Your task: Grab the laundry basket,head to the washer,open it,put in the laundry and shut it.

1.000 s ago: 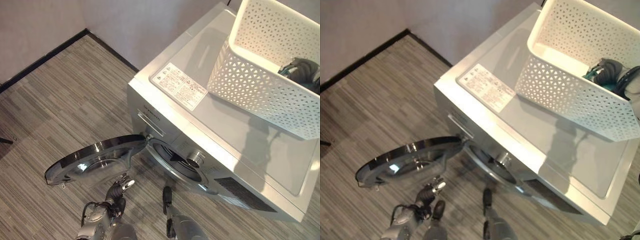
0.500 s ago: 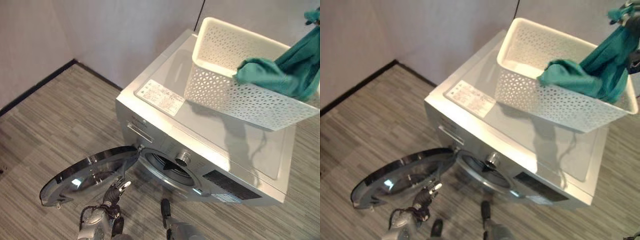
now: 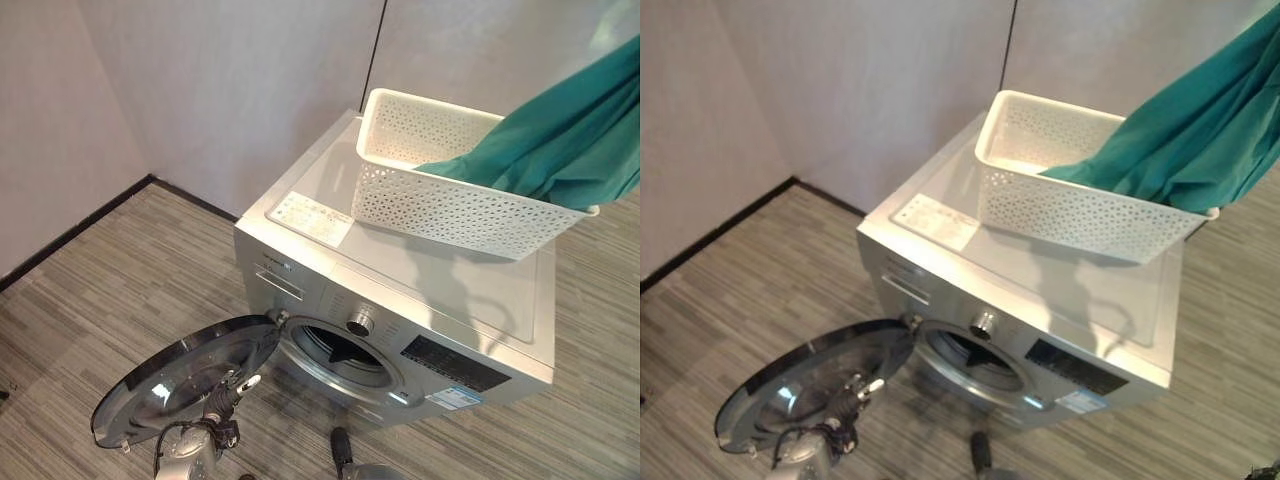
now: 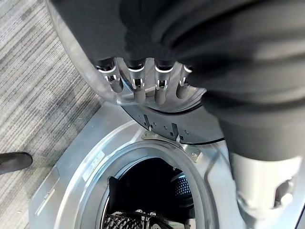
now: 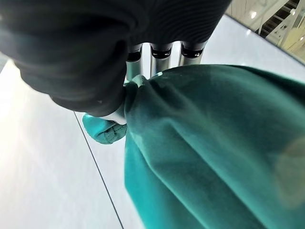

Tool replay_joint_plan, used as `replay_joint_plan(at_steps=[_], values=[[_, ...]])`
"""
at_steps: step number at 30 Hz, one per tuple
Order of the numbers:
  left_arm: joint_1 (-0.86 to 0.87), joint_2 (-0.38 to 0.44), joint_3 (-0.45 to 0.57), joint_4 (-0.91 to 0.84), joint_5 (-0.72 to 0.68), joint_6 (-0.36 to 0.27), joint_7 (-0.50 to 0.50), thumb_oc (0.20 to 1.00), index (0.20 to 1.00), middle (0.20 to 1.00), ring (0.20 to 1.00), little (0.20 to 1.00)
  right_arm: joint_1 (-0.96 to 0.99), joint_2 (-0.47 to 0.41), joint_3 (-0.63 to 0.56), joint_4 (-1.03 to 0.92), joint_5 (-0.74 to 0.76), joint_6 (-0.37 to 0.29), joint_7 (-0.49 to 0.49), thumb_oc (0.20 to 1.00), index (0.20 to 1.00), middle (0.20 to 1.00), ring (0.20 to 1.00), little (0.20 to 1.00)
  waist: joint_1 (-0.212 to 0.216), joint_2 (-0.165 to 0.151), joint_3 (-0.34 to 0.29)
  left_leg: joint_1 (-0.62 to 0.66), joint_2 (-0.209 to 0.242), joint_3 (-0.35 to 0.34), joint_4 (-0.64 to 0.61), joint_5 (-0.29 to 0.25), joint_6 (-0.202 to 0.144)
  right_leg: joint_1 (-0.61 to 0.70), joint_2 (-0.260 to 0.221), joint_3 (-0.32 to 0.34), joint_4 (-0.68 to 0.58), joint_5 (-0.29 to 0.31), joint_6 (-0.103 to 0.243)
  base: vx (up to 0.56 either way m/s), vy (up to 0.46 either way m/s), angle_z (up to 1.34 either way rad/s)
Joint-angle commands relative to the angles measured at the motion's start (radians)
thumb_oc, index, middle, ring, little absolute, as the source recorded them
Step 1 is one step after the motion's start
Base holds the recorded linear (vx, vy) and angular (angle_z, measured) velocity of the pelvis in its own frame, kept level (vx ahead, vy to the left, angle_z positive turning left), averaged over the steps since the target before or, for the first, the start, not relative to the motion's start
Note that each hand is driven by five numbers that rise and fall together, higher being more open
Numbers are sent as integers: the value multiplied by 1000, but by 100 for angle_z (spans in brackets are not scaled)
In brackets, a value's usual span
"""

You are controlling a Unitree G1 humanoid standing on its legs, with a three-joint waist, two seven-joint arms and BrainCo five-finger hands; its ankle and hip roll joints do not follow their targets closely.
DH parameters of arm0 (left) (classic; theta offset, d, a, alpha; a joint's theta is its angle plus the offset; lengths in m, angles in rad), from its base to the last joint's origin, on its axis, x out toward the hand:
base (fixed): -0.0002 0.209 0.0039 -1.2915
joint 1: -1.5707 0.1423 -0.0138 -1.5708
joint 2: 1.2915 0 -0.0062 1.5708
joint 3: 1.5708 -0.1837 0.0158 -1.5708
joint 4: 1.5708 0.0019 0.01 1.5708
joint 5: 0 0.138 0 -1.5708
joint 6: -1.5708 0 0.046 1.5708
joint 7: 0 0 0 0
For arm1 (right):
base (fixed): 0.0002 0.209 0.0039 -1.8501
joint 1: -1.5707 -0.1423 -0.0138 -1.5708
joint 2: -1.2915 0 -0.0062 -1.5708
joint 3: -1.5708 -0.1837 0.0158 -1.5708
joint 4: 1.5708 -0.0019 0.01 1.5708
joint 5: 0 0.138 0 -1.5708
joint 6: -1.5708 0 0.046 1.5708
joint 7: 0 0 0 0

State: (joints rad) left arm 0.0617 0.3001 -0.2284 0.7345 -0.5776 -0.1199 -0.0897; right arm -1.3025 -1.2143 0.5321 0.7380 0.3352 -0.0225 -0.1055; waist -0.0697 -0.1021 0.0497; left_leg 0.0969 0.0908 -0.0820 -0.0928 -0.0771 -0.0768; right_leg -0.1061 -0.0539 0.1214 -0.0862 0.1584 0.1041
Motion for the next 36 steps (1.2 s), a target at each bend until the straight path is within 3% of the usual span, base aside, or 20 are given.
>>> replay_joint_plan(at_steps=[1, 7, 12, 13, 15, 17, 18, 21, 22, 24, 25, 26, 27, 29, 30, 32, 33, 34, 36], values=[[-32, 50, 1, 16, 14, -23, 2, 1000, 1000, 1000, 1000, 1000, -180, 7, 11, 111, -6, -20, -10, 200, 200, 200, 200, 200, 15, -71, -5, 83, -52, 14, 43, -129, 94, -46, -115, -39, 168, -59, 123, 0, 49, -24], [-23, 80, -2, -50, 50, -51, 21, 1000, 1000, 1000, 1000, 1000, -226, 53, 59, 170, 14, -21, 14, 200, 200, 200, 200, 200, 25, -86, 1, 96, -62, 45, 62, -148, 107, -44, -122, -51, 162, -24, 137, 7, 27, -13], [-12, 213, 13, -343, 325, -99, 117, 1000, 1000, 1000, 1000, 1000, -222, 14, 89, 187, 26, -26, 27, 200, 200, 200, 200, 200, 36, -93, 3, 85, -71, 37, 80, -152, 107, -37, -137, -71, 151, -21, 134, 3, 2, 1], [-10, 213, 14, -346, 326, -97, 117, 1000, 1000, 1000, 1000, 1000, -222, 15, 88, 187, 26, -26, 27, 200, 200, 200, 200, 200, 35, -93, 3, 85, -71, 36, 80, -152, 107, -36, -137, -72, 151, -21, 134, 23, -5, 4], [42, 327, 109, -606, 516, -79, 122, 1000, 1000, 1000, 1000, 1000, -212, -22, 94, 189, 8, -8, 35, 200, 200, 200, 200, 200, 46, -77, 3, 83, -68, 26, 86, -157, 109, -30, -138, -84, 144, -30, 133, 37, -9, 2], [80, 355, 170, -712, 537, -67, 108, 1000, 1000, 1000, 1000, 1000, -205, -22, 89, 188, 2, 1, 40, 200, 200, 200, 200, 200, 50, -72, 3, 81, -67, 22, 87, -158, 108, -26, -137, -88, 141, -33, 132, 0, 0, 0], [123, 372, 241, -834, 502, -54, 72, 1000, 1000, 1000, 1000, 1000, -208, -20, 101, 214, -10, 18, 52, 200, 200, 200, 200, 200, 63, -62, 4, 79, -64, 16, 87, -156, 107, -21, -137, -97, 139, -37, 130, 16, -26, 4], [178, 396, 308, -947, 454, -27, 21, 1000, 1000, 1000, 1000, 1000, -215, -13, 119, 250, -13, 35, 79, 200, 200, 200, 200, 200, 73, -53, 6, 77, -62, 8, 86, -154, 106, -14, -138, -106, 133, -40, 128, 12, -25, 7], [269, 425, 424, -1045, 391, -6, -19, 1000, 1000, 1000, 1000, 1000, -234, -6, 151, 299, -15, 49, 115, 200, 200, 200, 200, 200, 86, -44, 5, 77, -61, 0, 84, -154, 104, -5, -139, -114, 122, -42, 125, 17, -36, 15], [306, 463, 563, -1109, 306, -15, -4, 1000, 1000, 1000, 1000, 1000, -229, -2, 175, 304, -15, 53, 135, 200, 200, 200, 200, 200, 92, -32, 3, 76, -60, -5, 87, -153, 99, 4, -140, -120, 112, -46, 120, 11, -43, 12], [280, 534, 632, -1121, 267, -34, 24, 1000, 1000, 1000, 1000, 1000, -214, -7, 177, 281, -8, 53, 139, 200, 200, 200, 200, 200, 99, -21, -2, 70, -59, -8, 91, -150, 93, 9, -142, -124, 104, -48, 115, 1, -38, 8], [281, 537, 633, -1121, 266, -34, 24, 1000, 1000, 1000, 1000, 1000, -208, -8, 171, 279, -9, 53, 139, 200, 200, 200, 200, 200, 99, -24, -2, 70, -59, -8, 91, -151, 93, 10, -141, -125, 103, -48, 115, 0, -54, 6], [197, 618, 628, -1109, 277, -43, 48, 1000, 1000, 1000, 1000, 1000, -197, 4, 156, 262, 11, 50, 131, 200, 200, 200, 200, 200, 96, -17, -11, 70, -57, -9, 90, -148, 87, 15, -141, -127, 95, -52, 110, 3, -32, 3], [189, 623, 621, -1104, 277, -44, 49, 1000, 1000, 1000, 1000, 1000, -191, 0, 150, 260, 10, 50, 131, 200, 200, 200, 200, 200, 100, -18, -10, 71, -57, -9, 89, -147, 86, 16, -141, -127, 95, -52, 110, -5, -28, 7], [25, 693, 508, -1069, 272, -46, 50, 1000, 1000, 1000, 1000, 1000, -211, 39, 159, 252, 25, 43, 121, 200, 200, 200, 200, 200, 81, -16, -23, 73, -54, -4, 83, -141, 78, 22, -140, -125, 87, -56, 106, -14, -29, 9], [-254, 709, 286, -967, 286, -49, 69, 1000, 1000, 1000, 1000, 1000, -262, 76, 193, 265, 45, 36, 114, 200, 200, 200, 200, 200, 68, -10, -33, 79, -51, 1, 71, -135, 73, 28, -138, -123, 77, -57, 103, -10, -30, 18], [-262, 709, 278, -963, 286, -50, 69, 1000, 1000, 1000, 1000, 1000, -262, 72, 194, 265, 46, 36, 114, 200, 200, 200, 200, 200, 72, -10, -31, 79, -51, 1, 71, -136, 72, 29, -138, -122, 77, -57, 103, -6, -32, 13], [-541, 646, 46, -827, 313, -42, 97, 1000, 1000, 1000, 1000, 1000, -343, 154, 239, 316, 63, 37, 107, 200, 200, 200, 200, 200, 43, -7, -45, 86, -50, 7, 62, -131, 68, 32, -134, -119, 70, -56, 102, 0, -25, -5], [-754, 530, -122, -667, 267, -36, 126, 1000, 1000, 1000, 1000, 1000, -415, 219, 280, 373, 77, 41, 97, 200, 200, 200, 200, 200, 31, -1, -52, 87, -49, 12, 57, -127, 66, 29, -131, -113, 65, -54, 100, -6, -27, -8]])
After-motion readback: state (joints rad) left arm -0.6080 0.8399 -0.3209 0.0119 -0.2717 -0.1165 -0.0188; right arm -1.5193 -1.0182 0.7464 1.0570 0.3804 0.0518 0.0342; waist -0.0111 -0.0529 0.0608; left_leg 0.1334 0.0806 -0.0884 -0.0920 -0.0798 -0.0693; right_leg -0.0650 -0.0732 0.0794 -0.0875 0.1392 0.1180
